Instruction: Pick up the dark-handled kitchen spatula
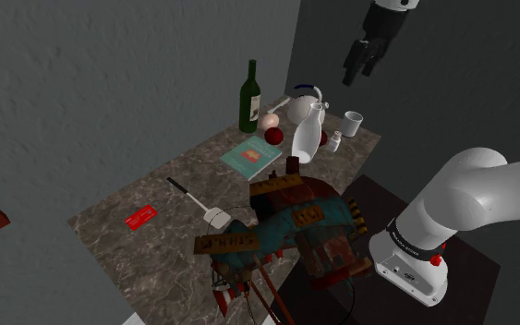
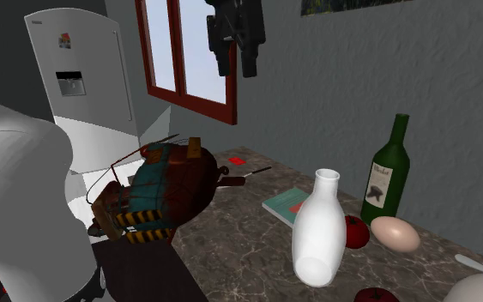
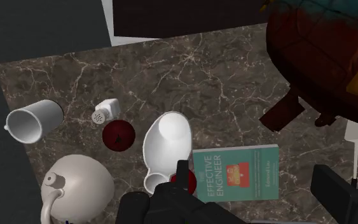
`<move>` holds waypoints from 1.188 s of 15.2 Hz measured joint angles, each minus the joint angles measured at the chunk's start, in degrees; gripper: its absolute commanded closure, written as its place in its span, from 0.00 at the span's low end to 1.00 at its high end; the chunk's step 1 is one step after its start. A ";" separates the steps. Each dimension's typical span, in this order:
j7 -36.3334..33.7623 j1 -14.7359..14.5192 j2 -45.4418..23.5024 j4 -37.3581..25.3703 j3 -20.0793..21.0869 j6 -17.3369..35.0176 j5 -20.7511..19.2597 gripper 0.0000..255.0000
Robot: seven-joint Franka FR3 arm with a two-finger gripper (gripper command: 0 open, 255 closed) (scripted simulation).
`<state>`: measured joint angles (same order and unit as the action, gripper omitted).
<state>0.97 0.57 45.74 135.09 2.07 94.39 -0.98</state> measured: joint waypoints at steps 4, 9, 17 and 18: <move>-1.58 -0.72 -1.93 1.63 1.67 3.40 1.07 0.00; -4.82 -2.29 -6.44 4.38 5.27 10.49 3.16 0.00; -10.66 -4.15 -19.30 4.46 11.72 23.37 4.94 0.00; -11.32 -4.25 -21.09 4.30 12.43 24.99 4.88 0.00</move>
<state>-10.35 -3.68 24.64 139.40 14.50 119.37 3.90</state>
